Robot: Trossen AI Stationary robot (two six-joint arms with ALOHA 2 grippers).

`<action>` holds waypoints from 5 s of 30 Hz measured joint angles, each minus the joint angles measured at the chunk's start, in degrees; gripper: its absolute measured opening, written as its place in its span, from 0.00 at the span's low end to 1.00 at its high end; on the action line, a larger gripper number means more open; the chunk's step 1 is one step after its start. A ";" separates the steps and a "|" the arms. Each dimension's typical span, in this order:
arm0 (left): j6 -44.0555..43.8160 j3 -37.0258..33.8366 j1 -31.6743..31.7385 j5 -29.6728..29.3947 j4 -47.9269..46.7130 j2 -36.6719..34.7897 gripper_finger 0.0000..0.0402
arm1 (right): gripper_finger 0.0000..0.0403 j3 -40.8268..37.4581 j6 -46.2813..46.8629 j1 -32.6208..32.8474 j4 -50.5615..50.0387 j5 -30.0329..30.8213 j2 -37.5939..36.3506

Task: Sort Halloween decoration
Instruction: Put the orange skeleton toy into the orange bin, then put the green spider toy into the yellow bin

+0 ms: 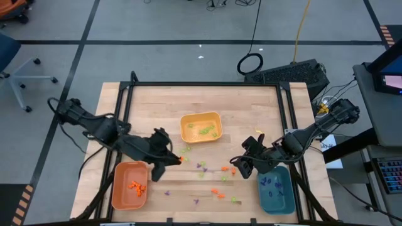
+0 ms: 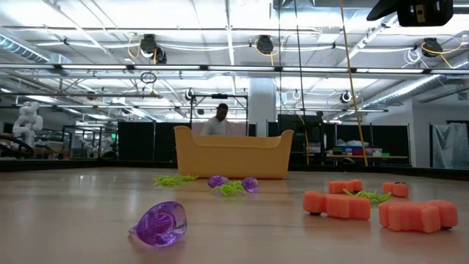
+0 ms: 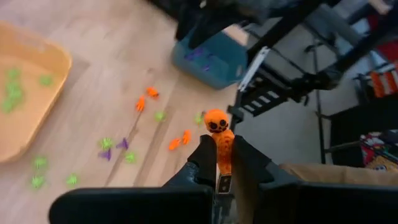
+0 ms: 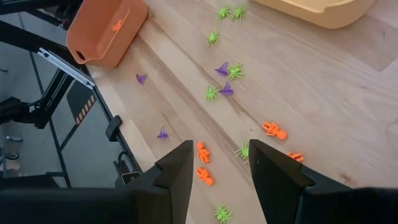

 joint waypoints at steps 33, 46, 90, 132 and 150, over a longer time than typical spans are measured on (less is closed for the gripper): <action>63.67 0.04 -5.49 -3.86 3.88 -6.19 0.05 | 0.35 0.00 -1.25 0.00 -0.02 0.07 0.00; 72.17 0.04 -5.46 -6.38 2.82 -6.17 0.05 | 0.35 0.00 -1.40 0.00 0.39 0.00 0.00; 15.67 0.04 -5.51 -7.56 -13.65 -6.17 0.05 | 0.35 0.00 -2.71 -0.01 -0.03 0.20 0.00; -1.48 -23.81 -21.44 12.43 -25.65 4.94 0.04 | 0.35 -0.02 -2.86 -0.02 0.20 2.58 0.00; -16.61 -9.79 -15.79 9.54 -25.31 3.67 0.04 | 0.35 -0.04 -1.07 -0.28 3.31 -2.06 -0.02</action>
